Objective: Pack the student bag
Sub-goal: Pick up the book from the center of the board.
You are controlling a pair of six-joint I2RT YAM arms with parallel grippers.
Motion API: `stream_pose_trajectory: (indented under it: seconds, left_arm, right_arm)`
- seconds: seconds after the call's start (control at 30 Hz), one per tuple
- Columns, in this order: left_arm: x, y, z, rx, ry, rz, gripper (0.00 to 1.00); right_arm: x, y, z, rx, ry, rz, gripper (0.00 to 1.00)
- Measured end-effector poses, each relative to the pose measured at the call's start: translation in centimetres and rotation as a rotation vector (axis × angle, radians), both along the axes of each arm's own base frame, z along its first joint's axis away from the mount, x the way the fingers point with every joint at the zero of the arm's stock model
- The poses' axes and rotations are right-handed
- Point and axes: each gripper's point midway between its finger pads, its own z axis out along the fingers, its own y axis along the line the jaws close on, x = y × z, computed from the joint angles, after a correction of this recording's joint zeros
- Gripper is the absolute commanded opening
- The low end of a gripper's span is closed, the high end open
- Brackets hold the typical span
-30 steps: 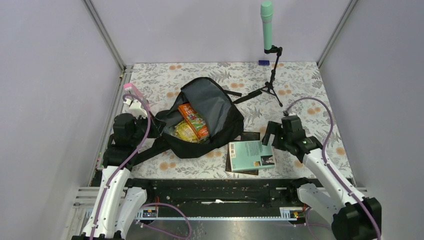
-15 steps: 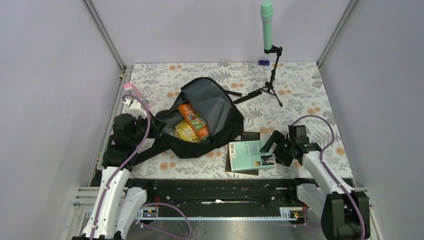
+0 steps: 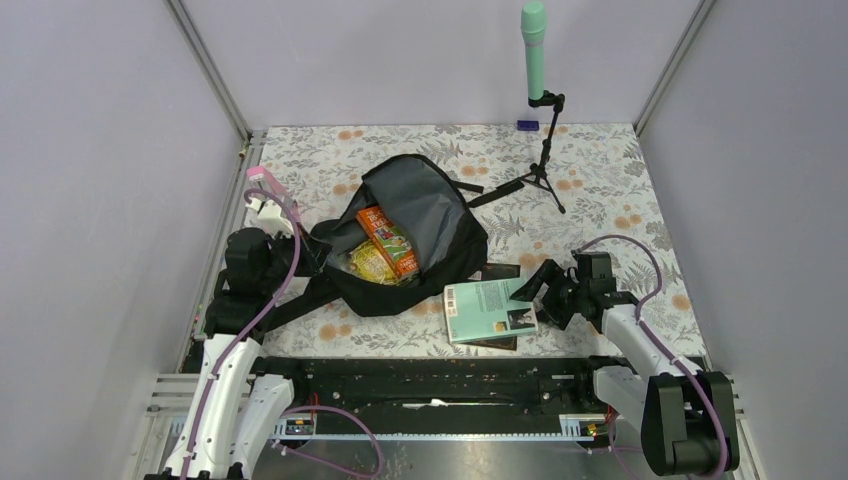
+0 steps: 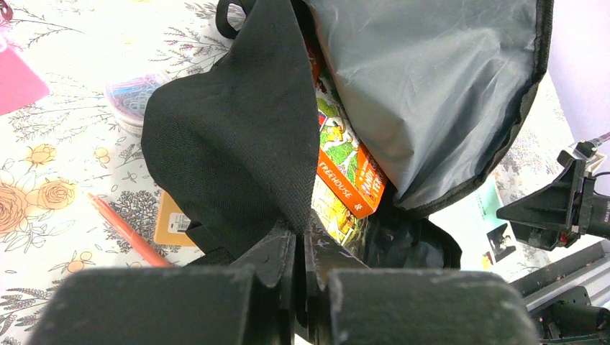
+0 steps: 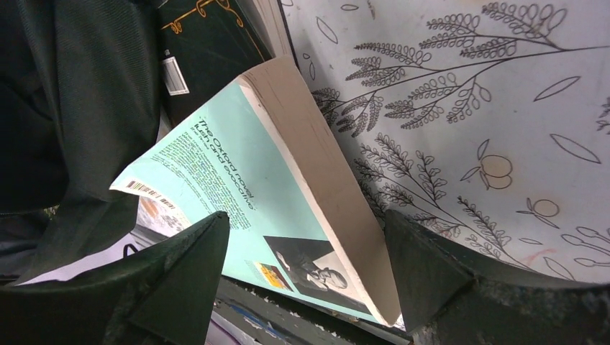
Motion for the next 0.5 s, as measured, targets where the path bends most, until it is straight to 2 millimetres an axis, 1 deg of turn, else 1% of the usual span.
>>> stream_pose_trajectory:
  seconds: [0.13, 0.23, 0.3, 0.37, 0.43, 0.5]
  left_arm:
    - [0.0, 0.0, 0.0, 0.000, 0.000, 0.000, 0.00]
    - [0.0, 0.0, 0.0, 0.000, 0.000, 0.000, 0.00]
    - [0.0, 0.0, 0.0, 0.000, 0.000, 0.000, 0.00]
    - [0.0, 0.0, 0.0, 0.000, 0.000, 0.000, 0.00]
    - [0.0, 0.0, 0.0, 0.000, 0.000, 0.000, 0.00]
    - [0.0, 0.0, 0.0, 0.000, 0.000, 0.000, 0.00]
  right_arm:
    - [-0.1, 0.4, -0.1, 0.024, 0.000, 0.009, 0.89]
    - [0.0, 0.7, 0.0, 0.046, -0.004, 0.020, 0.86]
    - [0.1, 1.0, 0.0, 0.065, -0.012, 0.025, 0.80]
    - [0.1, 1.2, 0.0, 0.080, -0.018, 0.030, 0.70]
    - [-0.1, 1.3, -0.3, 0.085, -0.011, 0.031, 0.60]
    - [-0.4, 1.3, -0.6, 0.087, 0.004, 0.032, 0.45]
